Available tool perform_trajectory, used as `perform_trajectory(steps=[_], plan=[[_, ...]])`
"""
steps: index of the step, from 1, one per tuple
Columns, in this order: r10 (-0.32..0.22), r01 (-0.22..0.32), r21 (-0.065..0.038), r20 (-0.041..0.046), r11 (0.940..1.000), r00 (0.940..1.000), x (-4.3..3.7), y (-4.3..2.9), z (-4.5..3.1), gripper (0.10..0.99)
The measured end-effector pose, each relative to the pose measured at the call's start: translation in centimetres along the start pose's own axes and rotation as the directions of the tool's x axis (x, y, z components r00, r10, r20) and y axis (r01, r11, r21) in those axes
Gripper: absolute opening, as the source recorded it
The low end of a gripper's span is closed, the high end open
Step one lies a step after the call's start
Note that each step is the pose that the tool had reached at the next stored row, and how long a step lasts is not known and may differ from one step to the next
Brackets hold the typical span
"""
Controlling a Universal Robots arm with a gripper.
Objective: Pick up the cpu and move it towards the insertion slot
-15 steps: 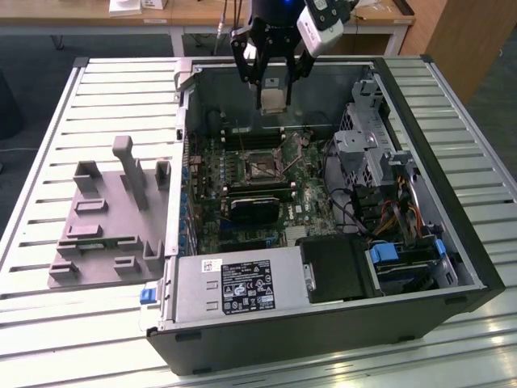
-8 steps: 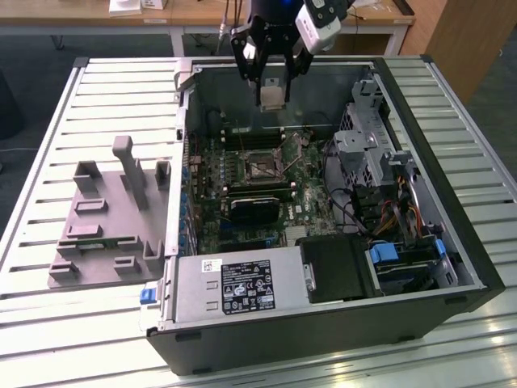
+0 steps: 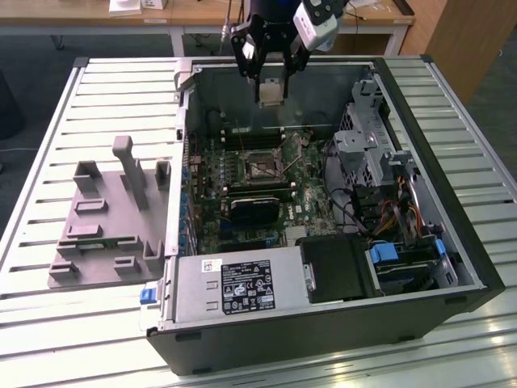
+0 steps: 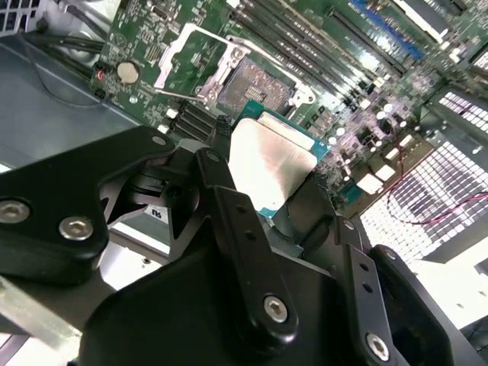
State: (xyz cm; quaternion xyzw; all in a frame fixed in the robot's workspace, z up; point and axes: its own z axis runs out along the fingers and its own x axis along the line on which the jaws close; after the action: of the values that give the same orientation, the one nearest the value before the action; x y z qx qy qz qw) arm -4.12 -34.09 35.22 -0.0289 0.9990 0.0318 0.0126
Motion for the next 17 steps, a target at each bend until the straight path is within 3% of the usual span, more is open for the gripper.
perform_trajectory(steps=[11, 17], plan=[[-0.017, 0.017, -0.001, -0.001, 0.9999, 0.9999, -0.12, 2.26, 0.52, 0.537], [-0.02, 0.02, -0.001, -0.0012, 0.9998, 0.9998, -0.14, 2.57, 0.57, 0.537]])
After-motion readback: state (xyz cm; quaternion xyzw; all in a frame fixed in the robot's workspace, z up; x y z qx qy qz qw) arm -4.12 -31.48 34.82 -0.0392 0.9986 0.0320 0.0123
